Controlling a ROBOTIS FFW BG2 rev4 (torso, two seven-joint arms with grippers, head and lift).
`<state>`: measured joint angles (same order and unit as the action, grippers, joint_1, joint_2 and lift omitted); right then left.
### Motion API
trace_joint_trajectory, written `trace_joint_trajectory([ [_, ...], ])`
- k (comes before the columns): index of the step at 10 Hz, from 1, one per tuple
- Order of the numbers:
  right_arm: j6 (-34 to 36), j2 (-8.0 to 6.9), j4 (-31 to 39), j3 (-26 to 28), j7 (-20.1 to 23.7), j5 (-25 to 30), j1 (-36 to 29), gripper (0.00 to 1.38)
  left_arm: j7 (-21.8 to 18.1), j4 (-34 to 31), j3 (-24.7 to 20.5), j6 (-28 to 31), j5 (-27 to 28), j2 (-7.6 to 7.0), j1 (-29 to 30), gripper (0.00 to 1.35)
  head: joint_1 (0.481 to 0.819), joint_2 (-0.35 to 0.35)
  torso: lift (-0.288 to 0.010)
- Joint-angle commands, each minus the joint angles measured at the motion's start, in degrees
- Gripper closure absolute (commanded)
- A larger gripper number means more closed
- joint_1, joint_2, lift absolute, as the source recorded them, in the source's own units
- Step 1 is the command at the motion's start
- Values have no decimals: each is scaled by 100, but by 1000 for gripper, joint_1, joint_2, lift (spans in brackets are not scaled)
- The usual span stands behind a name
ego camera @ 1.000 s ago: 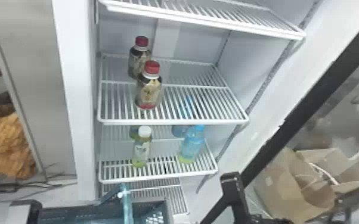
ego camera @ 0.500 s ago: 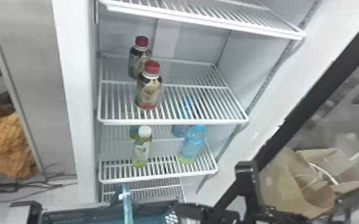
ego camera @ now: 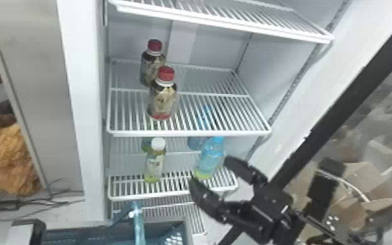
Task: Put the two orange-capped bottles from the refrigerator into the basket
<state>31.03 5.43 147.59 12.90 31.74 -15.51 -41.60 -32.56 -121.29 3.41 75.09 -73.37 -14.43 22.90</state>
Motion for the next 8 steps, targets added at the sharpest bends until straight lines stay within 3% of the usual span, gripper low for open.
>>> trace_joint_trajectory([
  [1, -1500, -156, -830, 13, -115, -220, -31, 110, 4, 0, 2, 0, 2, -8, 2, 1197, 695, -350, -40],
  [3, -2470, -209, -1041, -56, -361, -37, -143, 110, 4, 0, 2, 0, 13, 1, 2, 1197, 695, -350, -40],
  [5, -3314, -323, -1041, -296, -1073, -83, -410, 110, 4, 0, 2, 0, 2, 1, 2, 1197, 695, -350, -40],
  [6, -3370, -279, -914, -456, -1337, -83, -495, 110, 4, 0, 2, 0, 13, 1, 2, 1197, 695, -350, -40],
  [8, -3511, -209, -408, -867, -2339, -140, -874, 110, 4, 0, -10, 0, 13, 1, 2, 1197, 695, -350, -40],
])
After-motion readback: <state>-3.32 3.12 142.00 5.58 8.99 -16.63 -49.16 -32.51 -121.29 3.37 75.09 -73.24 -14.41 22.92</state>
